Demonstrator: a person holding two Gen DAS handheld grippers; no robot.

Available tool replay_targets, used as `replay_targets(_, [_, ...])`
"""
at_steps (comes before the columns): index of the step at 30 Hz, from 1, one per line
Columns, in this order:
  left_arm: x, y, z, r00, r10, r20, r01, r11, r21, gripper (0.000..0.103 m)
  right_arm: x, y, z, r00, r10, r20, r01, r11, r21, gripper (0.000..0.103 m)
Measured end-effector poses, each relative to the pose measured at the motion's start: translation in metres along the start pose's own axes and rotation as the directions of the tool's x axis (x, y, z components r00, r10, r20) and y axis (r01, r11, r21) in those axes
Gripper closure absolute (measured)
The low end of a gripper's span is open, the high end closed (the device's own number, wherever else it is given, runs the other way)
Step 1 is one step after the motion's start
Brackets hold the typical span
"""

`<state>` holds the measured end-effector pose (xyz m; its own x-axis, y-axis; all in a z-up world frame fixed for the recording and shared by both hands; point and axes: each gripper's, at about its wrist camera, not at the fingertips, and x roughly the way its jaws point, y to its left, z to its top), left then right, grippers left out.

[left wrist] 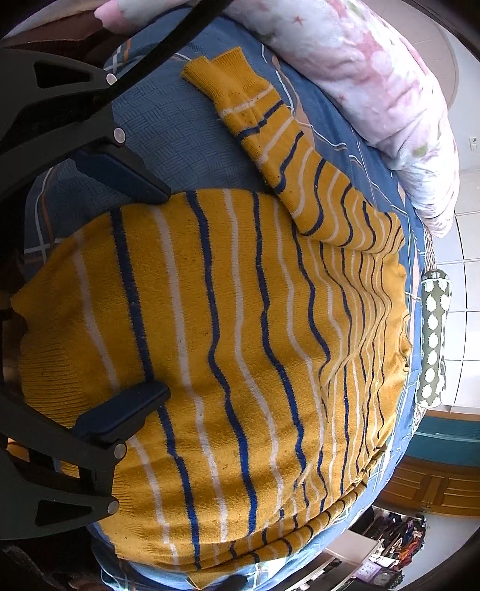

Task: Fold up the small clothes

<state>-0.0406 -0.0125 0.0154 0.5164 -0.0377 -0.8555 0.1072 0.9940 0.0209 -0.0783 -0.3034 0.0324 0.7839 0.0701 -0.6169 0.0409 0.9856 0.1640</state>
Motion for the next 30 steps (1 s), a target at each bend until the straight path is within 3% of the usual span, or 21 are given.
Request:
replay_targets(2, [0.000, -0.001, 0.000, 1.000, 0.000, -0.001, 0.000, 1.000, 0.000, 0.007, 0.014, 0.018, -0.003, 0.995, -0.099, -0.022, 0.097, 0.991, -0.096, 0.029])
replay_targets(3, [0.000, 0.000, 0.000, 1.000, -0.002, -0.001, 0.002, 1.000, 0.000, 0.007, 0.021, 0.019, -0.002, 0.993, -0.115, -0.029, 0.111, 0.987, -0.114, 0.041])
replay_targets(4, [-0.001, 0.000, 0.000, 1.000, -0.003, -0.001, 0.003, 1.000, 0.000, 0.007, 0.028, 0.017, -0.004, 0.992, -0.115, -0.051, 0.109, 0.987, -0.121, 0.071])
replay_targets(5, [-0.001, 0.000, 0.000, 1.000, -0.005, -0.001, 0.005, 1.000, 0.000, 0.007, 0.034, 0.012, -0.003, 0.991, -0.109, -0.080, 0.100, 0.989, -0.109, 0.088])
replay_targets(6, [-0.001, 0.000, 0.000, 1.000, -0.007, -0.001, 0.007, 1.000, 0.001, 0.007, 0.035, 0.003, -0.001, 0.992, -0.088, -0.093, 0.081, 0.994, -0.080, 0.096])
replay_targets(8, [-0.001, 0.000, 0.000, 1.000, -0.010, 0.001, 0.010, 1.000, 0.000, 0.007, 0.019, -0.021, 0.010, 0.996, -0.073, -0.051, 0.074, 0.997, 0.011, 0.098])
replay_targets(10, [-0.001, 0.001, 0.000, 1.000, -0.011, 0.004, 0.011, 1.000, -0.002, 0.007, -0.003, -0.052, 0.026, 0.979, -0.201, 0.018, 0.200, 0.977, 0.071, 0.098])
replay_targets(12, [-0.001, 0.000, -0.001, 1.000, -0.010, 0.007, 0.010, 1.000, -0.003, 0.007, -0.017, -0.088, 0.039, 0.929, -0.368, 0.030, 0.360, 0.921, 0.151, 0.098])
replay_targets(14, [-0.001, 0.000, -0.001, 1.000, -0.010, 0.008, 0.010, 1.000, -0.006, 0.007, -0.028, -0.122, 0.047, 0.812, -0.583, 0.023, 0.565, 0.795, 0.221, 0.097])
replay_targets(15, [-0.001, 0.000, -0.002, 1.000, -0.009, 0.008, 0.009, 1.000, -0.006, 0.007, -0.031, -0.135, 0.049, 0.743, -0.670, 0.008, 0.649, 0.723, 0.238, 0.095])
replay_targets(16, [-0.002, 0.000, -0.001, 1.000, -0.012, 0.008, 0.012, 1.000, -0.007, 0.007, -0.033, -0.144, 0.049, 0.690, -0.723, -0.021, 0.703, 0.664, 0.254, 0.090])
replay_targets(17, [-0.002, 0.000, -0.001, 1.000, -0.017, 0.009, 0.017, 1.000, -0.009, 0.007, -0.037, -0.150, 0.049, 0.688, -0.724, -0.046, 0.705, 0.653, 0.275, 0.090])
replay_targets(18, [-0.002, 0.001, -0.001, 1.000, -0.024, 0.010, 0.024, 1.000, -0.014, 0.007, -0.041, -0.152, 0.046, 0.727, -0.684, -0.052, 0.664, 0.682, 0.306, 0.087])
replay_targets(21, [-0.004, 0.005, -0.002, 0.998, -0.054, 0.024, 0.055, 0.998, -0.031, 0.007, -0.047, -0.134, 0.033, 0.890, -0.455, -0.014, 0.431, 0.832, 0.349, 0.053])
replay_targets(22, [-0.005, 0.006, -0.002, 0.997, -0.073, 0.032, 0.074, 0.997, -0.038, 0.007, -0.044, -0.124, 0.027, 0.945, -0.329, -0.002, 0.308, 0.884, 0.350, 0.051])
replay_targets(23, [-0.007, 0.008, -0.002, 0.995, -0.088, 0.038, 0.089, 0.995, -0.044, 0.007, -0.042, -0.116, 0.021, 0.977, -0.214, -0.002, 0.201, 0.914, 0.353, 0.051])
replay_targets(24, [-0.008, 0.010, -0.003, 0.994, -0.104, 0.044, 0.106, 0.993, -0.050, 0.007, -0.037, -0.107, 0.013, 0.996, -0.089, -0.016, 0.089, 0.931, 0.355, 0.051])
replay_targets(26, [-0.011, 0.017, -0.004, 0.986, -0.155, 0.059, 0.159, 0.985, -0.072, 0.007, -0.029, -0.092, -0.004, 0.997, 0.060, -0.052, -0.037, 0.933, 0.357, 0.051])
replay_targets(28, [-0.016, 0.027, -0.004, 0.976, -0.203, 0.077, 0.211, 0.972, -0.101, 0.007, -0.017, -0.077, -0.019, 0.988, 0.111, -0.103, -0.071, 0.941, 0.331, 0.051])
replay_targets(30, [-0.022, 0.035, -0.006, 0.968, -0.231, 0.099, 0.243, 0.961, -0.131, 0.007, -0.009, -0.063, -0.030, 0.985, 0.095, -0.147, -0.050, 0.957, 0.287, 0.051])
